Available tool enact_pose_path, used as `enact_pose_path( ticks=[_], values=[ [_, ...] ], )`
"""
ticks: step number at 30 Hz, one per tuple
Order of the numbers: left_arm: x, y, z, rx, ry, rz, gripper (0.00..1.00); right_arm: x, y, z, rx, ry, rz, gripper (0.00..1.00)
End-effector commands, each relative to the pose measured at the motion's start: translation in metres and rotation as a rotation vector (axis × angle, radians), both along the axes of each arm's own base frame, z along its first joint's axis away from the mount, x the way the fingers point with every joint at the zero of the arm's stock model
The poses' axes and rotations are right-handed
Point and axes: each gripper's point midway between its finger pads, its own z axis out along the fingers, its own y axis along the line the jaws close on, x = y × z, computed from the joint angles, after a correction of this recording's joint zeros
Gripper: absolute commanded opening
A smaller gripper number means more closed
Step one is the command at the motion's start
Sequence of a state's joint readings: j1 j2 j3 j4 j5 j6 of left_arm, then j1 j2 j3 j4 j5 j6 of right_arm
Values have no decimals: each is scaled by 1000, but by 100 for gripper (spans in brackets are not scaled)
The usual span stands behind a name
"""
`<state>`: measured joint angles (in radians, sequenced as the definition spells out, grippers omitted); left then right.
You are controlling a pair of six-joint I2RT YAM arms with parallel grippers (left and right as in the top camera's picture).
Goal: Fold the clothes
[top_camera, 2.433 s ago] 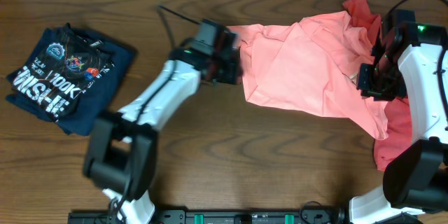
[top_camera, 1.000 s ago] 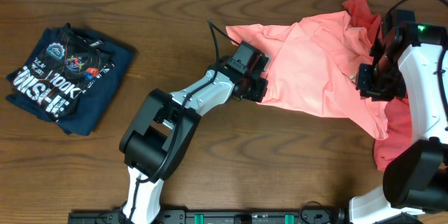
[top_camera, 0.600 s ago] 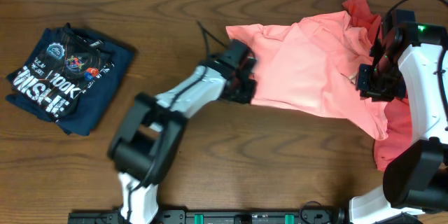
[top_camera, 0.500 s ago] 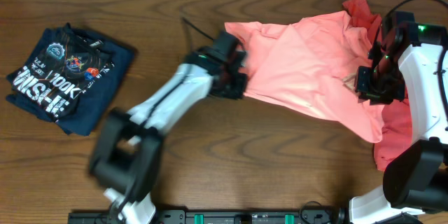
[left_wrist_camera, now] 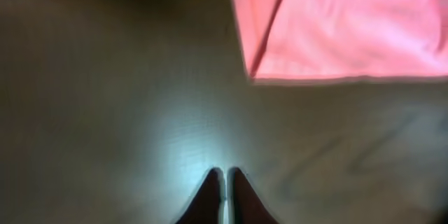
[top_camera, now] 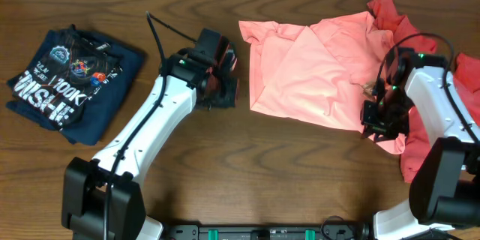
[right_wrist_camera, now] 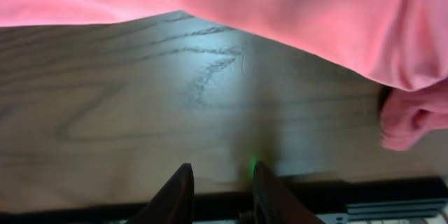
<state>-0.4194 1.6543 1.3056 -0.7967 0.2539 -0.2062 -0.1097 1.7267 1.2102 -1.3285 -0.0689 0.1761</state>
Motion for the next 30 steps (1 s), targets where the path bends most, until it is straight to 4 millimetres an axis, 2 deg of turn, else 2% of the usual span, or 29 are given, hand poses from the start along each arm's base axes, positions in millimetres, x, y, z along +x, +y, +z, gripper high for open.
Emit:
enact_pose_path(
  ticks=[1,4,9,12,17,21,23,28,29,30],
  values=[
    [12,-3,-7,-7,-42,8,50,0,6,0,9,-16,-36,29],
    [24,-16,-17,-39,-74,-8,57,2,7,0,17,-21,-38,31],
    [29,-47,-46,-97,-52,-91,57,3,8,0,21,-27,-39,32],
    [29,-68,-71,-115,-34,-137,57,4,7,0,20,-30,-39,33],
    [16,-83,-106,-87,27,-180,57,4,7,0,20,-32,-35,33],
    [4,-92,-123,-69,63,-211,56,5,7,0,20,-37,-35,33],
    [1,-95,-124,-68,65,-223,51,6,7,-1,20,-39,-35,33],
    [0,-98,-124,-69,61,-228,25,6,7,-1,20,-42,-31,32],
    [0,-97,-124,-69,61,-227,19,6,7,-1,20,-42,-31,32],
    [1,-97,-124,-67,60,-225,8,7,7,-1,20,-43,-31,32]
  ],
)
